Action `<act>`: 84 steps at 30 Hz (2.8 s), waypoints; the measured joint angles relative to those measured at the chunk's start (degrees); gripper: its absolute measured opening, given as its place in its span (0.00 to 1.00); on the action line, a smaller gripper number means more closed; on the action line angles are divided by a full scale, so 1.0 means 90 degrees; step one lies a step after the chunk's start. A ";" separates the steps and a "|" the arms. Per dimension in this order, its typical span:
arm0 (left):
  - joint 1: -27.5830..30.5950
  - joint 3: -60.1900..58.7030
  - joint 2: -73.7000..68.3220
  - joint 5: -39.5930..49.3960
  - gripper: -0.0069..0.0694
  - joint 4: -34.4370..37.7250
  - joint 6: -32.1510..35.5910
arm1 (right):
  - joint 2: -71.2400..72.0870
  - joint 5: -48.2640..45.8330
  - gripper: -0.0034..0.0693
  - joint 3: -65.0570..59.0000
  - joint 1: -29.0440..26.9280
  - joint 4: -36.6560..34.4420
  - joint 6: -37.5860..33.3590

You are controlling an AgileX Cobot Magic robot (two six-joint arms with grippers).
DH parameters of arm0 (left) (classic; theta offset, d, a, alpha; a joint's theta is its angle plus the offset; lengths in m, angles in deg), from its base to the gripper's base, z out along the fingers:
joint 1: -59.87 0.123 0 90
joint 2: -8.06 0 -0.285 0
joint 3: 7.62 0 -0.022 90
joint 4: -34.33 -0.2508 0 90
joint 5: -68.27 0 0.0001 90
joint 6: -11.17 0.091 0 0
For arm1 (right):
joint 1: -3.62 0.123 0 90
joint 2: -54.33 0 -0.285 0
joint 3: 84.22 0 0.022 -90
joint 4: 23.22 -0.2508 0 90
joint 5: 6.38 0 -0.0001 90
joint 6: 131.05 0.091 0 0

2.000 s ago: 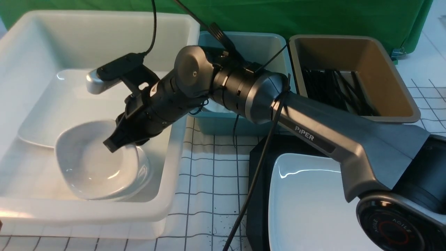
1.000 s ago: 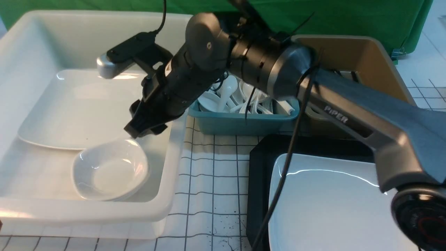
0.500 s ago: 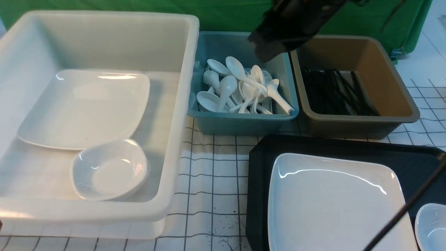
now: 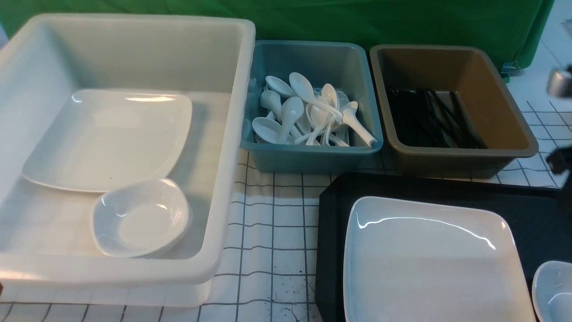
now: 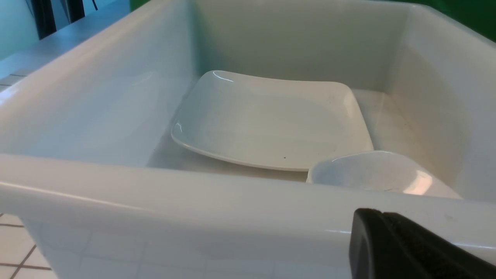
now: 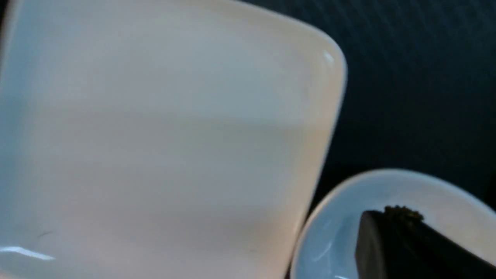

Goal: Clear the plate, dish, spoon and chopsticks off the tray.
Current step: Use the right arm to grab a small plate from the dinner plate

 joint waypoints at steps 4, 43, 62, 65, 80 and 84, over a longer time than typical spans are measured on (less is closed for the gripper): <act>0.0000 0.0000 0.0000 0.0000 0.10 0.0000 0.0000 | -0.0110 0.1080 0.12 -0.1099 -0.0601 0.0000 0.0113; 0.0000 0.0000 0.0000 -0.0006 0.10 0.0000 0.0000 | -0.1691 0.0461 0.65 -0.0655 0.0328 0.1675 -0.3098; 0.0000 0.0000 0.0000 -0.0006 0.10 0.0000 0.0000 | -0.1741 0.0539 0.64 0.0067 0.0328 0.1969 -0.3121; 0.0000 0.0000 0.0000 -0.0006 0.10 0.0000 0.0000 | -0.1741 0.0619 0.64 0.0081 0.0328 0.1984 -0.3202; 0.0000 0.0000 0.0000 -0.0006 0.10 0.0000 0.0000 | -0.2208 0.0941 0.64 0.0081 0.0328 0.1991 -0.3557; 0.0000 0.0000 0.0000 -0.0006 0.10 0.0000 0.0000 | -0.2340 0.0868 0.64 0.0081 0.0328 0.1990 -0.3345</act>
